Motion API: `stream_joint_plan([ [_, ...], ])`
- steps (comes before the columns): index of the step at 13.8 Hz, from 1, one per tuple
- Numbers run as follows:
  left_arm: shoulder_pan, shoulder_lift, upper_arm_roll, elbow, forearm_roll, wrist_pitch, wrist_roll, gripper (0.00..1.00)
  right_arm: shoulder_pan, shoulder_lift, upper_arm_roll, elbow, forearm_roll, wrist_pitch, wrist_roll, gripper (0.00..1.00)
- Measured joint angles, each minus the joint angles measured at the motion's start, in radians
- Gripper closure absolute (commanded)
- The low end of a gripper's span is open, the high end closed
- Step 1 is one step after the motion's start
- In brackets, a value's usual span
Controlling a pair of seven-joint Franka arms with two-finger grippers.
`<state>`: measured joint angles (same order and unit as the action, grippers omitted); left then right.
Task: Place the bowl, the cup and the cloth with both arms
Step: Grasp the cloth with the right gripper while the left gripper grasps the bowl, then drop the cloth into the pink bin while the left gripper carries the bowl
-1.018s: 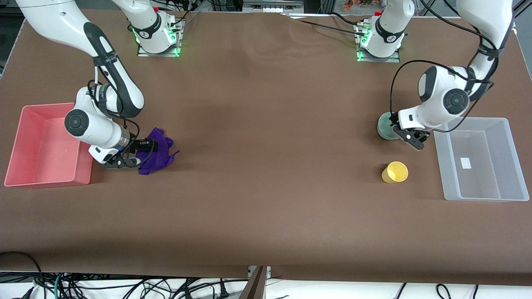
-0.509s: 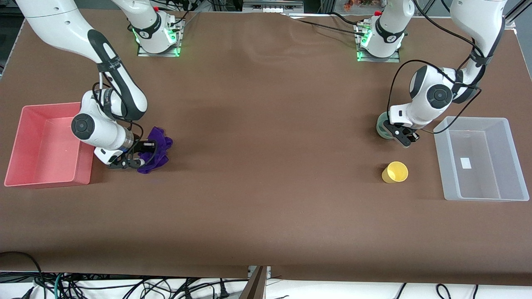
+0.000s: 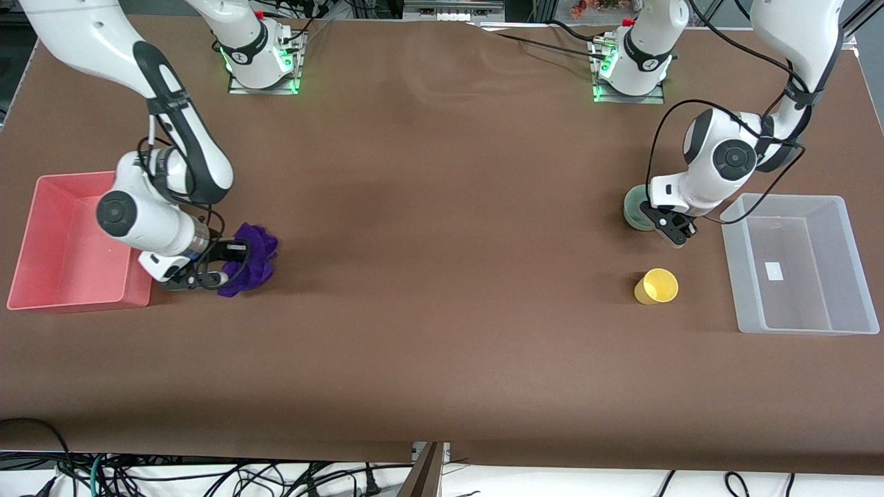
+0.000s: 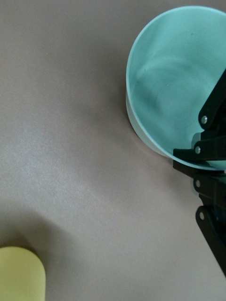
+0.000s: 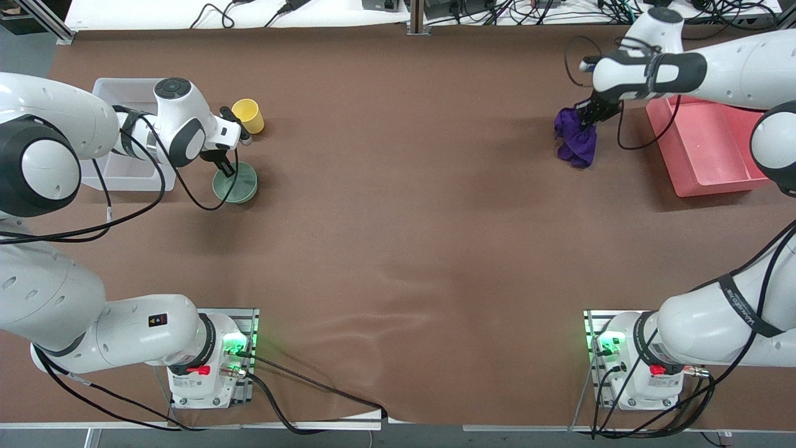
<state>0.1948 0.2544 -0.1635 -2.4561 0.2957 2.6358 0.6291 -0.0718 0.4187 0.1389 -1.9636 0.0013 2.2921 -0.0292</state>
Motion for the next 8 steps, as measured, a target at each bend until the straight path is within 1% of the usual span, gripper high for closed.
stream_joint_plan([
  [2,0.007,-0.020,0.001,0.030,0.000,-0.072,0.000,1.00,-0.002,-0.062,-0.006,0.076,-0.002,-0.153,-0.016,1.00],
  [3,0.010,-0.032,0.002,0.054,0.000,-0.128,0.000,1.00,-0.002,-0.092,-0.019,0.118,-0.003,-0.238,-0.041,1.00],
  [4,0.012,-0.046,0.002,0.083,0.000,-0.190,0.000,1.00,-0.002,-0.115,-0.046,0.165,-0.004,-0.323,-0.093,1.00],
  [6,0.013,-0.071,0.002,0.162,-0.001,-0.327,0.000,1.00,-0.005,-0.136,-0.127,0.249,-0.005,-0.438,-0.248,1.00],
  [8,0.014,-0.083,0.002,0.258,-0.001,-0.454,0.015,1.00,-0.009,-0.135,-0.229,0.289,-0.005,-0.473,-0.419,1.00],
])
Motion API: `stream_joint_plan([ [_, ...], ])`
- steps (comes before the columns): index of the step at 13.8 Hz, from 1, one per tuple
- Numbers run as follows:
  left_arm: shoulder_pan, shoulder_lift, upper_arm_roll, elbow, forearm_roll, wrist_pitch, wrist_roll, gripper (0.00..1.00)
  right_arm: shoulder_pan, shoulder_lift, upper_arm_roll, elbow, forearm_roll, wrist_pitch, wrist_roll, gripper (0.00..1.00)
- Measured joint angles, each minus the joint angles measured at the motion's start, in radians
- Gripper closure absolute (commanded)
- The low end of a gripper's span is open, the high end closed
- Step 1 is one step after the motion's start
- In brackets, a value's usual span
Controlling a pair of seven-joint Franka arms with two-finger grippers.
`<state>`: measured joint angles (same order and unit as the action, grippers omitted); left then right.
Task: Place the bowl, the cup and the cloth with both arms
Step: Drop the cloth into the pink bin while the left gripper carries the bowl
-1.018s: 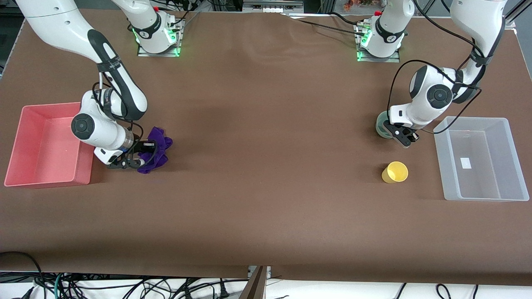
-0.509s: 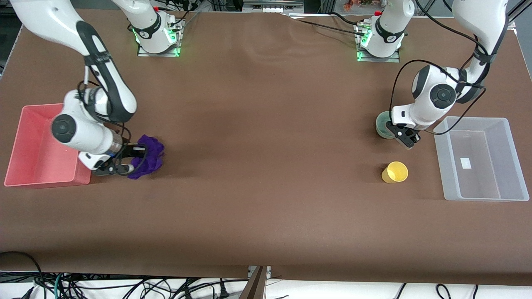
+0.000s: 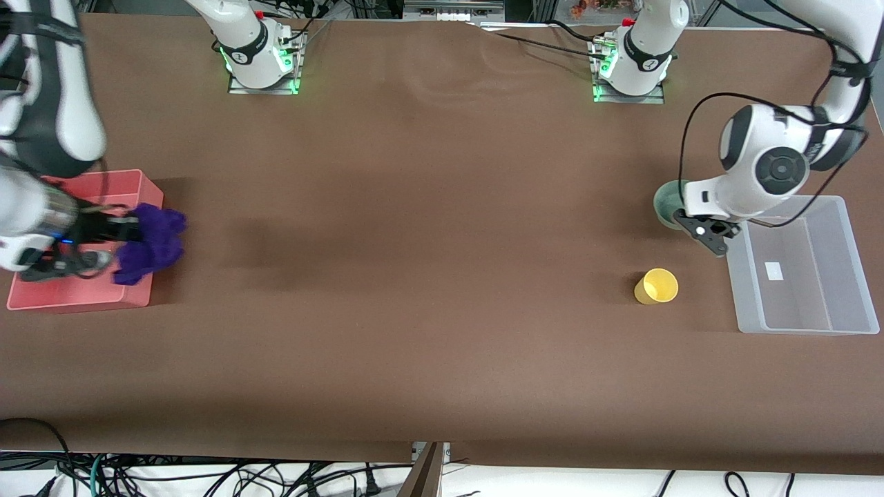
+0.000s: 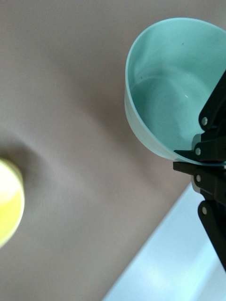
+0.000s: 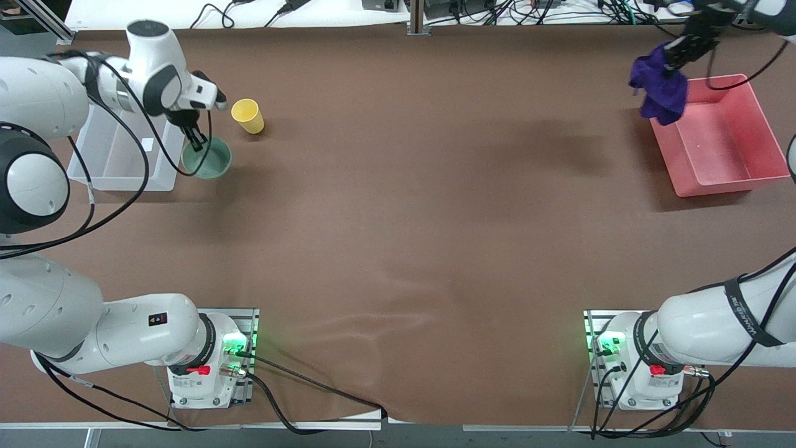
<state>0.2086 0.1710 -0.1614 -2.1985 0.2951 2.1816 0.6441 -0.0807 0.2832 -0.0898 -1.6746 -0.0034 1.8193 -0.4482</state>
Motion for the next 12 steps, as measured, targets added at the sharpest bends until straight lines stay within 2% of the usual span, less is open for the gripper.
stream_joint_plan([
  [3,0.031,0.000,0.002,0.135,0.000,-0.141,0.070,1.00,-0.009,0.014,-0.133,0.003,0.000,0.000,-0.225,1.00],
  [5,0.091,0.013,0.006,0.197,0.000,-0.175,0.161,1.00,-0.014,0.025,-0.183,0.003,0.000,0.010,-0.293,1.00],
  [8,0.220,0.077,0.011,0.277,0.000,-0.178,0.314,1.00,-0.027,0.052,-0.204,0.000,0.000,0.046,-0.319,1.00],
  [12,0.370,0.285,0.014,0.476,-0.001,-0.174,0.449,1.00,-0.064,0.089,-0.210,-0.027,0.000,0.110,-0.365,1.00],
])
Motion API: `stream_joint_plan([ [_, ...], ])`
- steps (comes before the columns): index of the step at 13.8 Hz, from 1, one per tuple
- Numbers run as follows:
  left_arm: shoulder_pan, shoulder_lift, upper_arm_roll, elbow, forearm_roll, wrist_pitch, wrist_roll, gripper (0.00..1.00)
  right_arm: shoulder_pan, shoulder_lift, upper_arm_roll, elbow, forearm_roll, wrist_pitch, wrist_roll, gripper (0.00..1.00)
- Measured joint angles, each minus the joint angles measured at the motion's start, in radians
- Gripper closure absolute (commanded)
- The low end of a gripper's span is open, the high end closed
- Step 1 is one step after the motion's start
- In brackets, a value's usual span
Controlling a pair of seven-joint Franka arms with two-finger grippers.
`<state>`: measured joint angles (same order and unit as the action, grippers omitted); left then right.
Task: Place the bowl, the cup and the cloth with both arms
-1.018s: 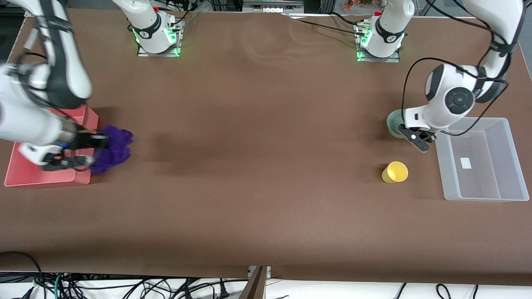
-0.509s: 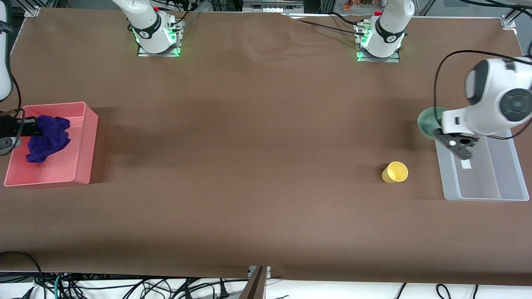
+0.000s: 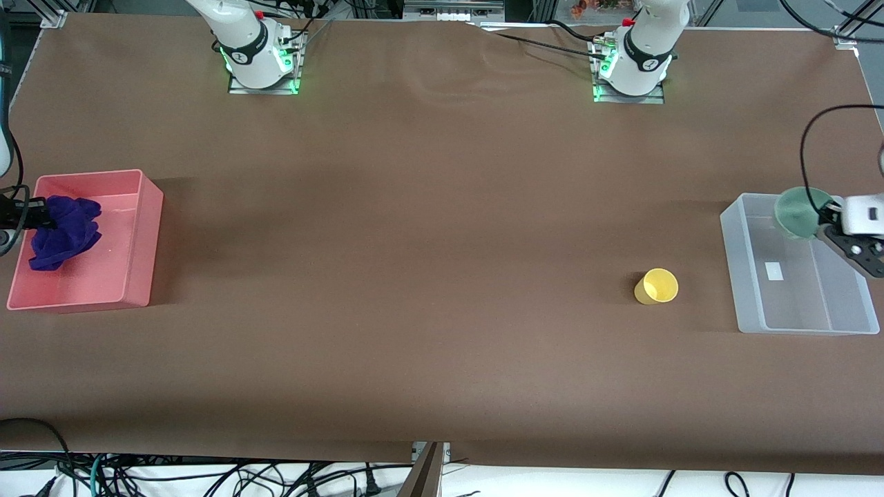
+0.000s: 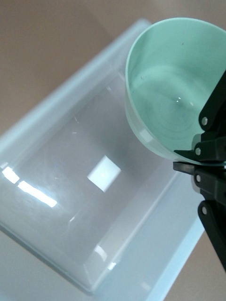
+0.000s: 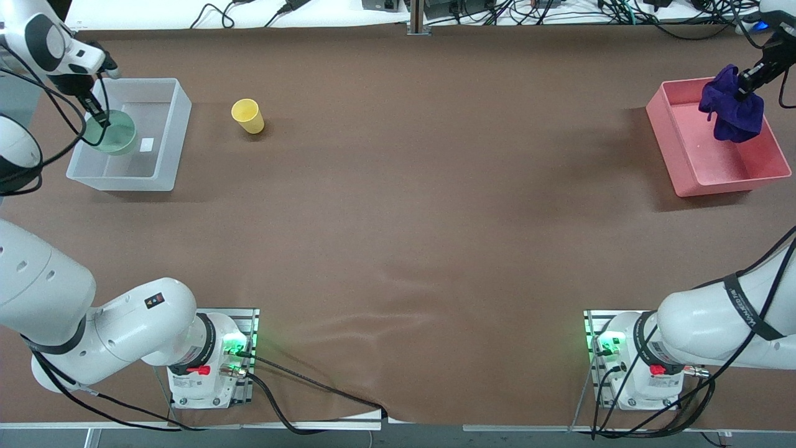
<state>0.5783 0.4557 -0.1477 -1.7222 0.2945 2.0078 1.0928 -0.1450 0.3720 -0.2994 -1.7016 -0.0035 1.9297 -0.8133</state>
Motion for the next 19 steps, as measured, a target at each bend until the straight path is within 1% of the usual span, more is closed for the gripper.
stream_joint_plan([
  [1,0.021,0.059,0.000,0.040,-0.001,0.006,0.006,1.00,-0.004,0.009,-0.004,-0.003,0.000,0.005,-0.006,1.00],
  [3,0.044,0.165,-0.001,0.081,-0.012,0.073,0.008,1.00,-0.010,0.025,-0.008,-0.005,0.000,0.014,-0.015,0.01],
  [5,0.046,0.239,-0.004,0.093,-0.019,0.166,0.008,1.00,-0.011,0.032,-0.009,-0.005,0.000,0.019,-0.015,0.01],
  [6,0.046,0.262,-0.007,0.097,-0.020,0.193,0.008,1.00,-0.010,0.032,-0.009,-0.005,0.000,0.020,-0.015,0.01],
  [7,0.045,0.275,-0.009,0.103,-0.021,0.203,0.008,0.40,-0.010,0.032,-0.009,-0.005,0.001,0.021,-0.015,0.01],
  [8,0.045,0.276,-0.010,0.106,-0.024,0.203,0.008,0.00,-0.010,0.031,-0.009,-0.004,0.001,0.022,-0.015,0.01],
  [11,0.045,0.275,-0.013,0.115,-0.034,0.203,0.008,0.00,-0.008,0.022,-0.006,0.004,0.009,0.022,-0.015,0.01],
  [13,0.044,0.259,-0.030,0.138,-0.035,0.173,0.008,0.00,-0.002,0.000,0.005,0.017,0.050,0.022,-0.015,0.01],
  [14,0.044,0.233,-0.050,0.153,-0.035,0.129,0.008,0.00,0.002,-0.015,0.013,0.022,0.077,0.022,-0.015,0.01],
  [16,0.040,0.144,-0.098,0.170,-0.035,0.014,0.007,0.00,0.008,-0.050,0.042,0.029,0.114,0.021,-0.015,0.01],
  [18,0.036,0.048,-0.154,0.171,-0.036,-0.097,-0.016,0.00,0.013,-0.087,0.084,0.034,0.136,0.016,-0.007,0.01],
  [19,0.035,0.010,-0.190,0.170,-0.037,-0.147,-0.057,0.00,0.015,-0.106,0.109,0.036,0.141,0.000,0.024,0.01],
])
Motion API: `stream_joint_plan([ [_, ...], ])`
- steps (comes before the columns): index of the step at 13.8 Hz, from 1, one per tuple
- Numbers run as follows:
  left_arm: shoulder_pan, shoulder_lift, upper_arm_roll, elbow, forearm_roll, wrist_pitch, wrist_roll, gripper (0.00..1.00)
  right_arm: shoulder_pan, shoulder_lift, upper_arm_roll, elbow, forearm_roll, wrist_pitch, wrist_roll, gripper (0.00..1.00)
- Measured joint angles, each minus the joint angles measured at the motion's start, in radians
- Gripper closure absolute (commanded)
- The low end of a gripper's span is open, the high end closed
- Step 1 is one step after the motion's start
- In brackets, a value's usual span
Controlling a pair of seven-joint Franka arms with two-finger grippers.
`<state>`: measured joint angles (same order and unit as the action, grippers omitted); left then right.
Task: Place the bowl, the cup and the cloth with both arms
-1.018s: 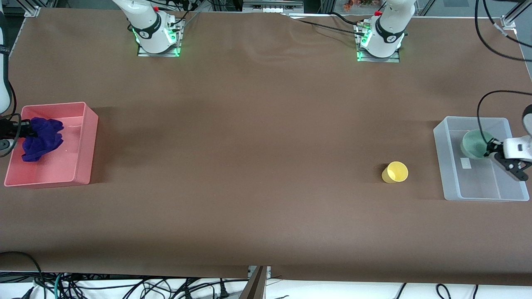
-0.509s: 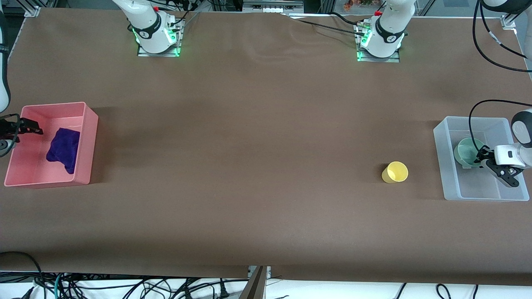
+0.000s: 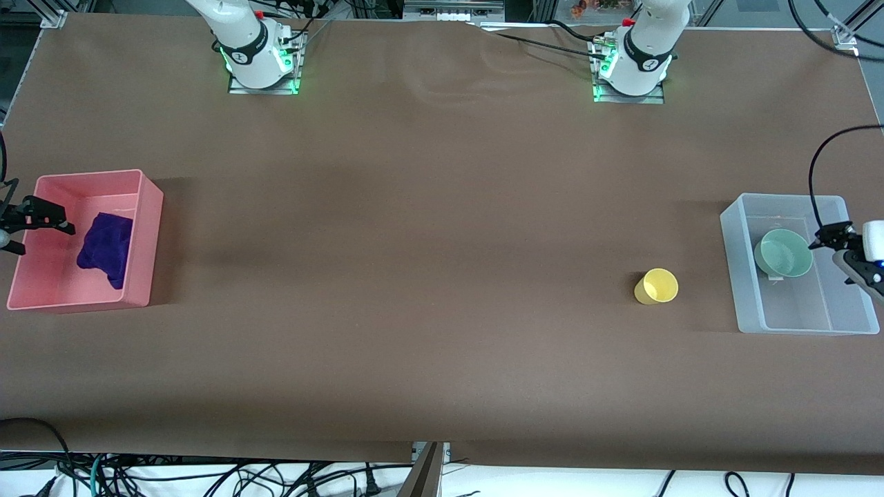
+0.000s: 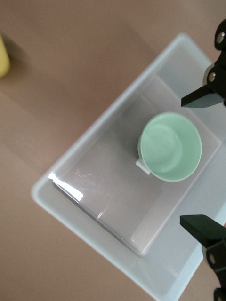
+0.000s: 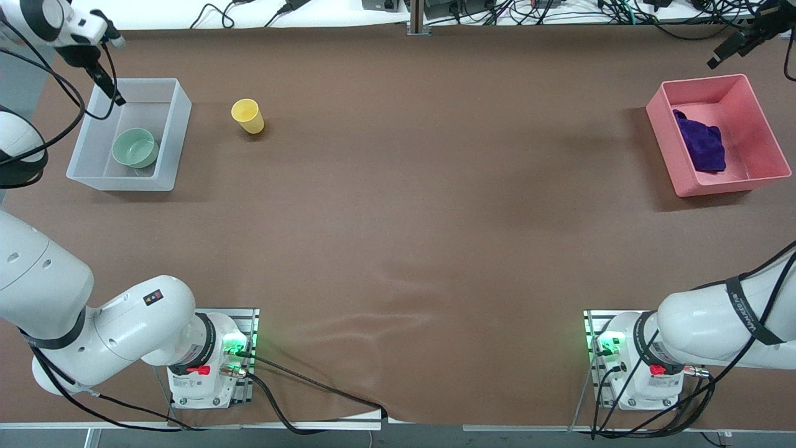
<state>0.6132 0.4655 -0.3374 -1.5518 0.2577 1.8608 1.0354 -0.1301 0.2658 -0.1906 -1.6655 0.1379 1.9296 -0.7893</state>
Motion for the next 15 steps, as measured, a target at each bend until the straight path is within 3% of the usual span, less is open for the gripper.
stream_joint_plan([
  [3,-0.005,-0.050,-0.144,-0.007,-0.001,-0.114,-0.247,0.00,0.019,-0.058,0.092,0.011,-0.001,-0.088,0.258,0.00],
  [6,-0.033,-0.031,-0.238,-0.061,-0.001,-0.097,-0.490,0.00,0.046,-0.104,0.184,0.049,-0.002,-0.206,0.609,0.00],
  [9,-0.081,0.049,-0.241,-0.093,0.045,0.075,-0.645,0.00,0.055,-0.131,0.227,0.075,-0.015,-0.272,0.791,0.01],
  [13,-0.087,0.158,-0.240,-0.117,0.097,0.240,-0.738,0.00,0.049,-0.132,0.224,0.077,-0.175,-0.282,0.798,0.00],
  [15,-0.090,0.171,-0.240,-0.147,0.097,0.296,-0.759,0.00,0.048,-0.131,0.224,0.077,-0.210,-0.285,0.798,0.00],
])
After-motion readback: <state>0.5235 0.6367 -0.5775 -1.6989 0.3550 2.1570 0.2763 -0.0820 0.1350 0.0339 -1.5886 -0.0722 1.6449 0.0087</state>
